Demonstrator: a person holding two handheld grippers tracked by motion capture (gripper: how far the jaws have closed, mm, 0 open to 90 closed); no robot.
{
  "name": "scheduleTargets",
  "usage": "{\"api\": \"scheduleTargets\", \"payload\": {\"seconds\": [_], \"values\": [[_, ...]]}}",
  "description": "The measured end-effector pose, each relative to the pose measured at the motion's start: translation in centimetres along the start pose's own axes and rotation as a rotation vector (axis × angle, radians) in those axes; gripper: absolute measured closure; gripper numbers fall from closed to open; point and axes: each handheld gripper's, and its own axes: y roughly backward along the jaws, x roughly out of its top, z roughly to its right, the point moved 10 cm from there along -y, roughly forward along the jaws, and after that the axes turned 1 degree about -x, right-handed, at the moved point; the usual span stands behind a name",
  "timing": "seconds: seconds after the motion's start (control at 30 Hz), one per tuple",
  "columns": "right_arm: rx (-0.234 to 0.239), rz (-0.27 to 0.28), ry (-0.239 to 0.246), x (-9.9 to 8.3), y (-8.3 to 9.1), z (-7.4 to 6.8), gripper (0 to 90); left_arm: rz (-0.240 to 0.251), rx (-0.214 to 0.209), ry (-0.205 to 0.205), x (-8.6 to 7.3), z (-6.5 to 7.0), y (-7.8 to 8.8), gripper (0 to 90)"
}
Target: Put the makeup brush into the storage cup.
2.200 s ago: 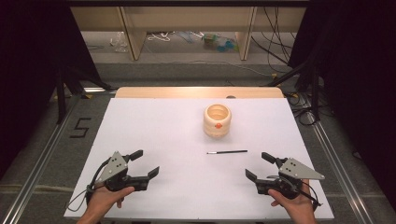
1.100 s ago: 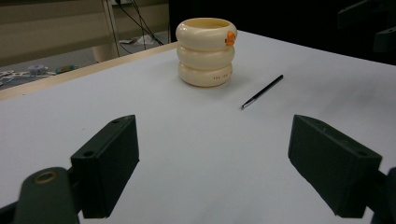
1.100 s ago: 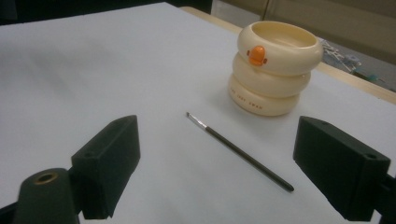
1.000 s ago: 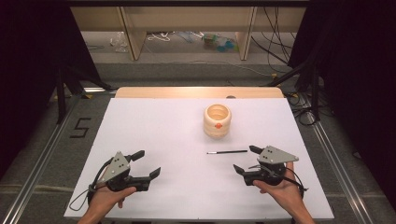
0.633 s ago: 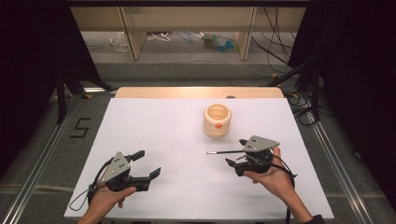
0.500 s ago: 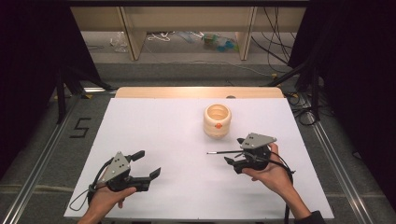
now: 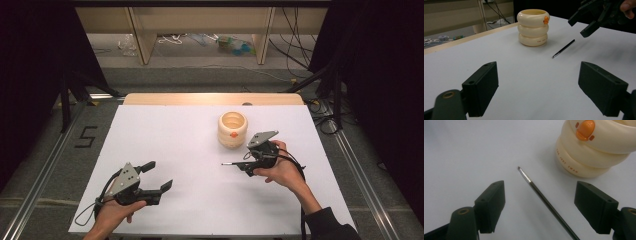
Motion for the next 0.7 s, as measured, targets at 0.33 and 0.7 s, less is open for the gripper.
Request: {"api": "scheduleTargets", "payload": {"seconds": [0.33,0.7], "values": [[0.01,-0.106,0.036,0.5,-1.5,0.3,31.3,0.003,-0.003,0.001,0.1,0.0,0.0,16.3],[0.054,-0.236,0.059,0.3,-3.6,0.4,34.4,0.002,-0.004,0.001,0.1,0.1,0.0,16.3]]}}
